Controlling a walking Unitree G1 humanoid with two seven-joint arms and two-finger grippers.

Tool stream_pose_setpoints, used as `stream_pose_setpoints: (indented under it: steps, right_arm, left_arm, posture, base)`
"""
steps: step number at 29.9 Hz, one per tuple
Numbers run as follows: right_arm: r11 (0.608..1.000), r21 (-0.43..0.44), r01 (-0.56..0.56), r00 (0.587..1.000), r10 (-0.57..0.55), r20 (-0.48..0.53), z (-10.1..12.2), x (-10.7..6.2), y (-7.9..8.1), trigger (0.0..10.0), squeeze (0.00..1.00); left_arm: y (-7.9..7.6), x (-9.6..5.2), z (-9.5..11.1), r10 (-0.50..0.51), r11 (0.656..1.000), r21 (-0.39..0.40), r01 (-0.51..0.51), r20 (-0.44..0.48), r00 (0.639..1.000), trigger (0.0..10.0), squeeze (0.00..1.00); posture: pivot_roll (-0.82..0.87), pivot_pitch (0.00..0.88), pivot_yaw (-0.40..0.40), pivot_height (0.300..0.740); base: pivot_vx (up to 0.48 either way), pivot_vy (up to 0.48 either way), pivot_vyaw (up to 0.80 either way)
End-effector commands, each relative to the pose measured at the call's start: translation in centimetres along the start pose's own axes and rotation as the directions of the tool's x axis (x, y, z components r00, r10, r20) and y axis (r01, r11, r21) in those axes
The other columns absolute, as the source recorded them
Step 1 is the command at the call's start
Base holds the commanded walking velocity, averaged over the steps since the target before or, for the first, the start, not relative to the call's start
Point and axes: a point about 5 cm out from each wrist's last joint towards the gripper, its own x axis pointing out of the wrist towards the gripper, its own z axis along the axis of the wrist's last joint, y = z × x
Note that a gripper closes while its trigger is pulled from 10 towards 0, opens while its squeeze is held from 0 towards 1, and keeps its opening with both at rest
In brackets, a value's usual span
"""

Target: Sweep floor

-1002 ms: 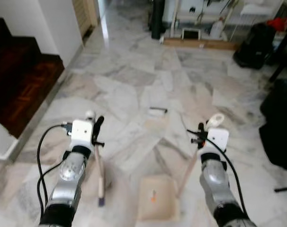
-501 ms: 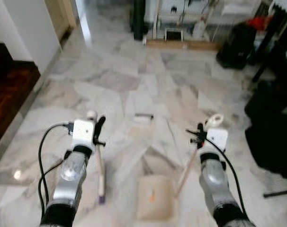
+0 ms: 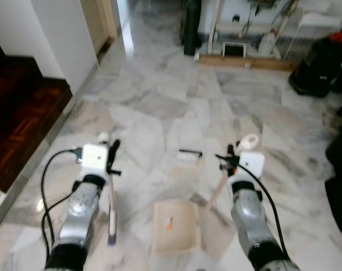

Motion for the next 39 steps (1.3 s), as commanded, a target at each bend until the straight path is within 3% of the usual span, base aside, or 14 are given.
stream_pose_setpoints:
  steps: [1,13,18,39]
  right_arm:
    - [1.000,0.001,-0.001,0.999,0.001,0.040,0.92,0.44,0.19,10.0,0.00]
    - [1.000,0.021,0.012,0.999,-0.012,0.034,0.84,0.47,0.10,10.0,0.00]
    - [1.000,0.023,0.015,0.999,-0.016,0.035,0.86,0.47,0.12,10.0,0.00]
    - [1.000,0.025,0.013,0.999,-0.014,0.044,0.99,0.53,0.21,10.0,0.00]
  left_arm:
    - [0.40,0.34,0.95,0.008,1.000,0.005,-0.009,0.049,0.999,10.0,0.00]
    - [0.47,0.37,1.01,0.009,1.000,0.010,-0.010,0.050,0.999,10.0,0.00]
    - [0.53,0.39,1.04,0.009,1.000,0.011,-0.010,0.051,0.999,10.0,0.00]
    - [0.63,0.44,1.11,0.013,1.000,0.014,-0.013,0.054,0.998,10.0,0.00]
  posture:
    - [-0.06,0.090,-0.047,0.740]
    - [-0.06,0.094,-0.044,0.740]
    - [-0.06,0.094,-0.043,0.740]
    - [-0.05,0.095,-0.044,0.740]
  base:
    - [0.390,0.000,0.00]
    - [0.390,0.000,0.00]
    - [0.391,0.000,-0.76]
    - [0.391,0.000,0.00]
